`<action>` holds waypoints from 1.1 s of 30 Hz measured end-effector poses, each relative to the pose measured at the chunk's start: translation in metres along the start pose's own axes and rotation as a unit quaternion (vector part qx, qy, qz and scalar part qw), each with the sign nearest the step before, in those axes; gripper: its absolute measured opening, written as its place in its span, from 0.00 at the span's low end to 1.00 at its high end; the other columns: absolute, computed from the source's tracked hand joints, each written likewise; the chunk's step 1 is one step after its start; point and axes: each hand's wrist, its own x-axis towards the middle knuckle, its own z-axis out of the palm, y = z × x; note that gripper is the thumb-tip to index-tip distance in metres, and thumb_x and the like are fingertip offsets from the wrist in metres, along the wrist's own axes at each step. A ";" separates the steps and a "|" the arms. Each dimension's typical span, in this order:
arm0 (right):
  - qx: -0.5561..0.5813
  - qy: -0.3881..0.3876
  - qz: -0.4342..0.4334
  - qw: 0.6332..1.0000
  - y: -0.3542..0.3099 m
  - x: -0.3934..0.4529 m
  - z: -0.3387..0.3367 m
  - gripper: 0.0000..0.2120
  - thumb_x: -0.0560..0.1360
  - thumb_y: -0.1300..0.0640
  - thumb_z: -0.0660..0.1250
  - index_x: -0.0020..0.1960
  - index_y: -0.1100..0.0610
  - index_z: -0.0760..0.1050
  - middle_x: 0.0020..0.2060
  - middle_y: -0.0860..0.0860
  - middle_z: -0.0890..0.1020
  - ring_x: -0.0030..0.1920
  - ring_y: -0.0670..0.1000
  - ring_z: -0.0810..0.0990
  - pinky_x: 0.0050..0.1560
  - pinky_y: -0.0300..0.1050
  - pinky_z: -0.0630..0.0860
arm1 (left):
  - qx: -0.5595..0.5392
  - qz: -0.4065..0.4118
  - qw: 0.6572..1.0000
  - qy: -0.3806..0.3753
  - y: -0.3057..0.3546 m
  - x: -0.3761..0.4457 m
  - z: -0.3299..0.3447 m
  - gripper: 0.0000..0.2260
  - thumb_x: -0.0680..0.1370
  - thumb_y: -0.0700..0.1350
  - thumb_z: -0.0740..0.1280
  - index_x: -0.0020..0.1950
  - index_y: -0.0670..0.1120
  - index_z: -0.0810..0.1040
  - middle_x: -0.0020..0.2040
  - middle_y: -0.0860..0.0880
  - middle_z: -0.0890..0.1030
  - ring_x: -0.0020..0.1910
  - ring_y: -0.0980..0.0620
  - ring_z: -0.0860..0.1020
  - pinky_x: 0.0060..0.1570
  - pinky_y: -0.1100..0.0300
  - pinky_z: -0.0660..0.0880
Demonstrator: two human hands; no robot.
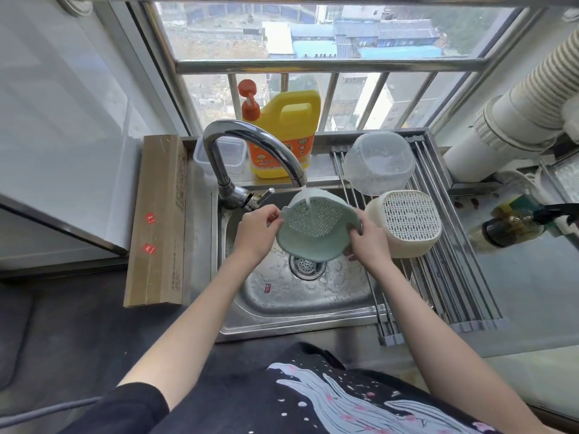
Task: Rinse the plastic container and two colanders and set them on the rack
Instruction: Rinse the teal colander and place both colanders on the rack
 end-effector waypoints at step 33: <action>0.033 0.175 -0.035 0.983 -0.004 0.019 -0.002 0.11 0.80 0.59 0.58 0.54 0.54 0.79 0.34 0.46 0.77 0.32 0.44 0.72 0.33 0.41 0.68 | -0.136 -0.217 0.953 -0.161 -0.013 0.021 0.027 0.12 0.80 0.41 0.57 0.61 0.43 0.73 0.44 0.46 0.79 0.35 0.52 0.79 0.34 0.61 0.74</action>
